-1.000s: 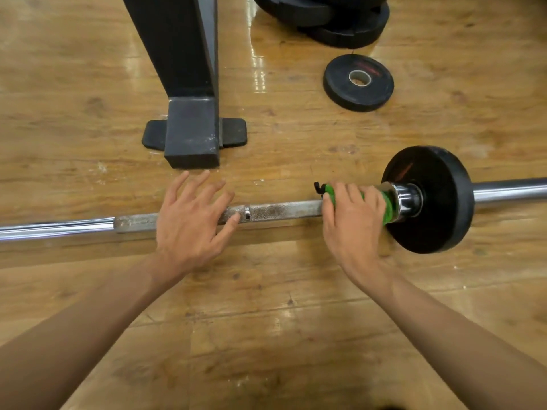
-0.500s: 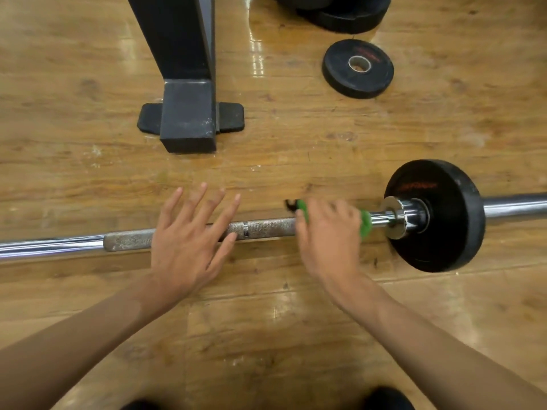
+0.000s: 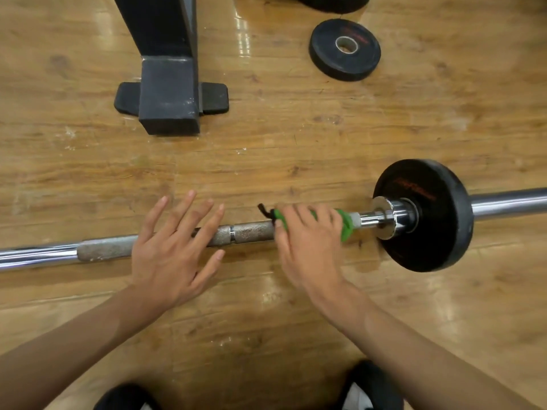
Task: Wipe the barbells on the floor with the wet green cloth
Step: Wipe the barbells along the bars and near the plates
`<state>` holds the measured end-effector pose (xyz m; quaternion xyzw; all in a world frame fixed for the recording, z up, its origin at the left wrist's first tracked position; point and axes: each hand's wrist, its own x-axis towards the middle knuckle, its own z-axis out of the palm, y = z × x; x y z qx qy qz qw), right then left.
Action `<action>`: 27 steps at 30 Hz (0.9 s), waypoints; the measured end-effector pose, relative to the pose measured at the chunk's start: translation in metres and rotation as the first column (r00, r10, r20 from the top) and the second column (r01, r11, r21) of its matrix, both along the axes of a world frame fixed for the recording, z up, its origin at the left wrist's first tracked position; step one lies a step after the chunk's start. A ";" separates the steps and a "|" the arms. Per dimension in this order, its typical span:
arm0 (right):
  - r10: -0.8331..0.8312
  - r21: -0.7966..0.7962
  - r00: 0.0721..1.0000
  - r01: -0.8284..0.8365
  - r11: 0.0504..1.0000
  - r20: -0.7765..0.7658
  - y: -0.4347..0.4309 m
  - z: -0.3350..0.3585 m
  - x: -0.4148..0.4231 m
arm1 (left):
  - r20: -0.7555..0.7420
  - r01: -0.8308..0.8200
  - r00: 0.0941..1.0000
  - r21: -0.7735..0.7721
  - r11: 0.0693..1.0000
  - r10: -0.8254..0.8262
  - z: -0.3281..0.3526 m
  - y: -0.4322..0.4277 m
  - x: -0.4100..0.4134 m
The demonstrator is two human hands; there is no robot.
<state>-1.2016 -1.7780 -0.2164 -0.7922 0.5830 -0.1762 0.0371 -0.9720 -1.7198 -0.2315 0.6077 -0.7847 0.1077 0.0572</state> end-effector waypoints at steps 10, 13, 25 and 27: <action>-0.172 0.055 0.985 0.172 0.984 -0.020 -0.004 0.003 -0.061 | -0.042 0.006 0.999 0.019 1.000 -0.005 0.000 0.012 -0.007; -0.003 0.050 0.998 0.006 0.999 -0.055 0.010 0.004 0.002 | -0.060 0.019 0.998 0.015 1.000 -0.018 0.000 0.015 -0.007; -0.107 0.076 0.991 0.113 0.991 -0.078 0.013 0.010 -0.035 | -0.089 0.030 0.996 0.041 0.999 -0.027 0.000 0.030 -0.013; 0.039 0.086 0.996 -0.033 0.996 -0.076 0.025 0.011 0.000 | -0.088 0.040 0.995 0.050 0.998 -0.036 0.001 0.034 -0.012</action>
